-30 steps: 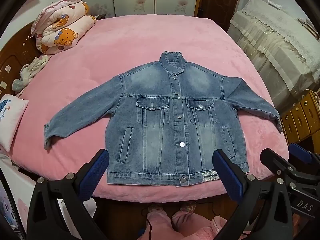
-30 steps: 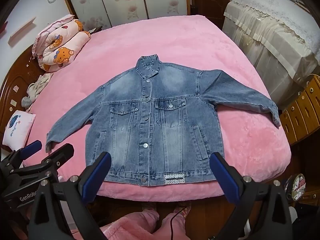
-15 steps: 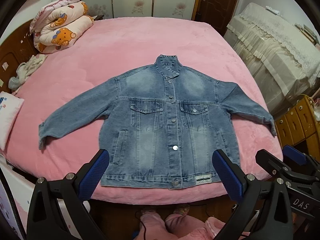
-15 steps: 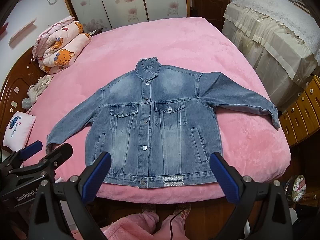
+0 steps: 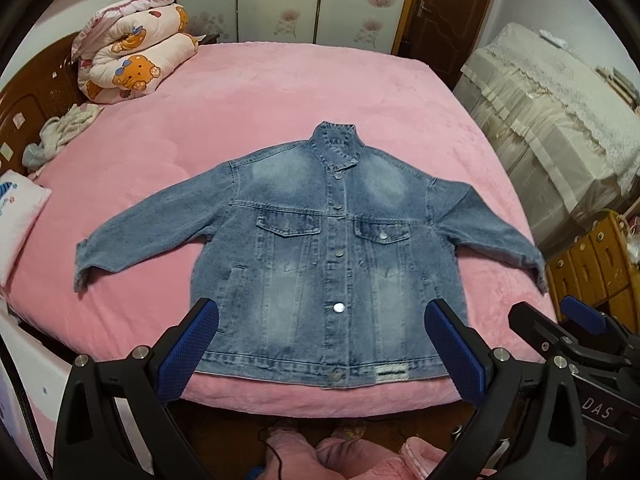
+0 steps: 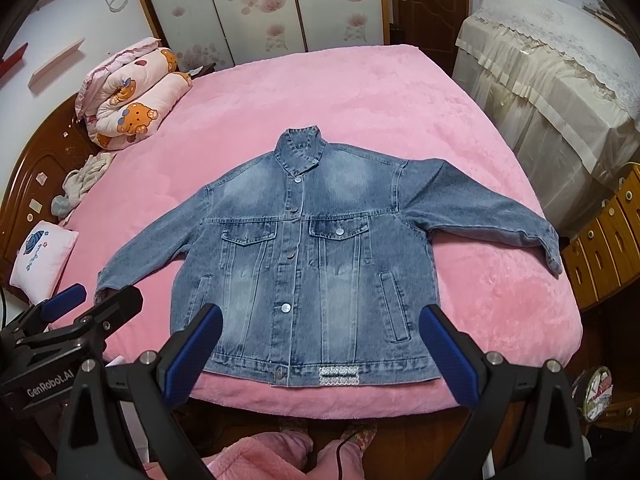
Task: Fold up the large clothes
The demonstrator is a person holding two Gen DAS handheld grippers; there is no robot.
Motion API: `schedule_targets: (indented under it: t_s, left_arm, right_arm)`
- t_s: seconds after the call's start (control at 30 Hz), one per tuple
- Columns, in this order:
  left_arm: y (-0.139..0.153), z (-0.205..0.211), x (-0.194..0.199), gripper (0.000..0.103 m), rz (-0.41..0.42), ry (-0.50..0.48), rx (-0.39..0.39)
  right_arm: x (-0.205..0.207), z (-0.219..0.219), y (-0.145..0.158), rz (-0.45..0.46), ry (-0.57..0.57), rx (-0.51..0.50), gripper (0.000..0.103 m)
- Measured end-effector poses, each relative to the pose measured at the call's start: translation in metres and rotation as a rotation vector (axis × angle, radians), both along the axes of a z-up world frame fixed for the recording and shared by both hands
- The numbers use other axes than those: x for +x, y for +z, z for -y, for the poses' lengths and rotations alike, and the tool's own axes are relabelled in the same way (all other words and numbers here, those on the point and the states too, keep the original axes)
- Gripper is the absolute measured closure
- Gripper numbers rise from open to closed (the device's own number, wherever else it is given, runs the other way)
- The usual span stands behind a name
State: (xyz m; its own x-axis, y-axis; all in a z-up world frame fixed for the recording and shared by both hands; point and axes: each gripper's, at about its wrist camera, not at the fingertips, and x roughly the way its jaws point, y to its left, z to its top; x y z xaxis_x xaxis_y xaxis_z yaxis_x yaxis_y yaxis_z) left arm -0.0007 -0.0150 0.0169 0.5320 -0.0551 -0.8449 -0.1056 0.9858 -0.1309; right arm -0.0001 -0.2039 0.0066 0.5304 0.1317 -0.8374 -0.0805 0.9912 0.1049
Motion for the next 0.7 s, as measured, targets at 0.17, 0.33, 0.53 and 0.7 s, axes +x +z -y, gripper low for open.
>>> schedule_targets:
  t_s: [0.17,0.33,0.53,0.7]
  left_arm:
    - [0.002,0.012,-0.006,0.001,0.024,0.043,-0.017]
    - [0.006,0.028,-0.012,0.002,0.038,0.070,0.007]
    - [0.006,0.032,-0.024,0.002,0.041,0.126,-0.004]
    - [0.006,0.029,-0.028,0.002,0.034,0.158,-0.006]
  right_arm:
    - [0.002,0.012,0.004,0.029,0.047,0.022,0.005]
    - [-0.001,0.020,0.006,0.053,0.110,0.010,0.005]
    - [0.000,0.030,0.002,0.042,0.173,0.031,0.005]
    - [0.002,0.031,-0.002,0.029,0.199,0.037,0.005]
